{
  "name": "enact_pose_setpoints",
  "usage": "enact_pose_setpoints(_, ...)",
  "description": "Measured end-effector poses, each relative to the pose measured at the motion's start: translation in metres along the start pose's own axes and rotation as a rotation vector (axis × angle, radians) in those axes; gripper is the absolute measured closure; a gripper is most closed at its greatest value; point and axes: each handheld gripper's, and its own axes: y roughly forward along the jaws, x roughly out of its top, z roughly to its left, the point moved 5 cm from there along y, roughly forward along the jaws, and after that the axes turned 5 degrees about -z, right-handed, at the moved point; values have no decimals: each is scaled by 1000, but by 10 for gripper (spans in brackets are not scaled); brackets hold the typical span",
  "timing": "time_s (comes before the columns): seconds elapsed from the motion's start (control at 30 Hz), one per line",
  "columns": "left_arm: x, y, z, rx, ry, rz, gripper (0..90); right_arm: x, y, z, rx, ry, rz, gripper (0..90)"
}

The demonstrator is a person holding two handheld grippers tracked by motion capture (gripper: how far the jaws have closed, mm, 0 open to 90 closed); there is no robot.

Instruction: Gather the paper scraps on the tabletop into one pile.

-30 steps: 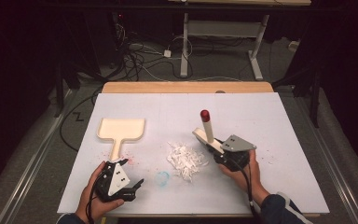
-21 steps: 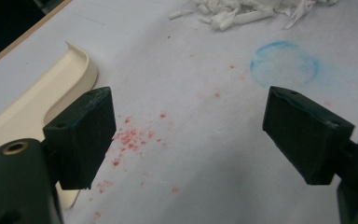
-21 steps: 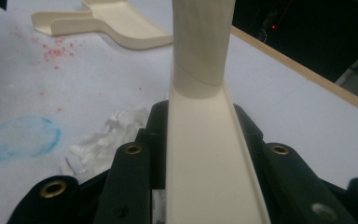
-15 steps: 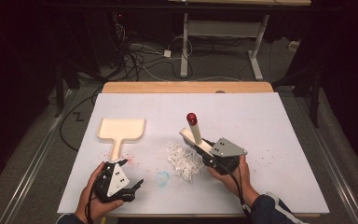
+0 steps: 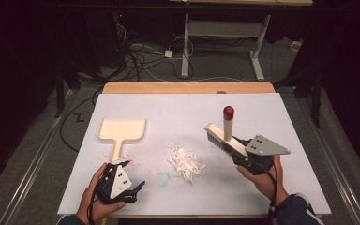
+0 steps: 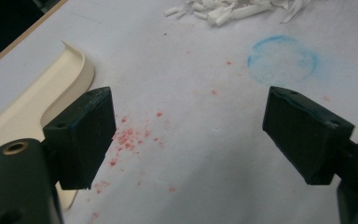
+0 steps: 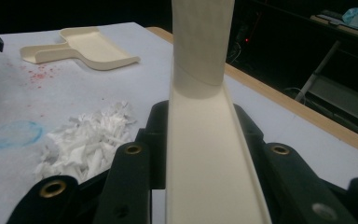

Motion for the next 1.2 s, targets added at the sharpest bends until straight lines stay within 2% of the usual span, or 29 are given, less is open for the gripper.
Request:
enact_pose_setpoints(0.2, 0, 1, -1, 0, 7, 5, 164, -3, -34, -12, 2, 12, 6, 676)
enact_pose_setpoints(0.3, 0, 2, -1, 0, 6, 10, 164, -7, -50, -16, 25, 33, 17, 676)
enact_pose_setpoints(0.37, 0, 3, -2, -2, 11, 14, 164, -11, -60, -17, 38, 27, 30, 675)
enact_pose_setpoints(0.47, 0, 3, -3, -1, 15, 15, 164, -16, -75, -18, 63, 48, 45, 675)
enact_pose_setpoints(0.67, -1, 2, -3, 2, 17, 22, 164, -28, -96, -9, 153, 99, 95, 674)
enact_pose_setpoints(0.73, -1, 2, -2, 3, 11, 21, 164, -34, -99, -5, 190, 132, 117, 674)
enact_pose_setpoints(0.83, -1, 3, -2, 0, 6, 23, 165, -41, -100, 2, 242, 147, 150, 673)
enact_pose_setpoints(0.97, 0, 4, -3, -3, 13, 25, 164, -49, -94, 4, 275, 178, 200, 672)
enact_pose_setpoints(1.03, 0, 5, -3, -9, 10, 26, 164, -53, -88, 2, 298, 208, 238, 672)
enact_pose_setpoints(1.1, -1, 6, -4, -12, 11, 32, 165, -56, -79, -3, 321, 261, 272, 667)
enact_pose_setpoints(1.13, -1, 7, -4, -14, 13, 33, 164, -58, -73, -7, 324, 291, 295, 667)
enact_pose_setpoints(1.2, 0, 8, -5, -18, 17, 37, 165, -62, -63, -17, 302, 332, 322, 664)
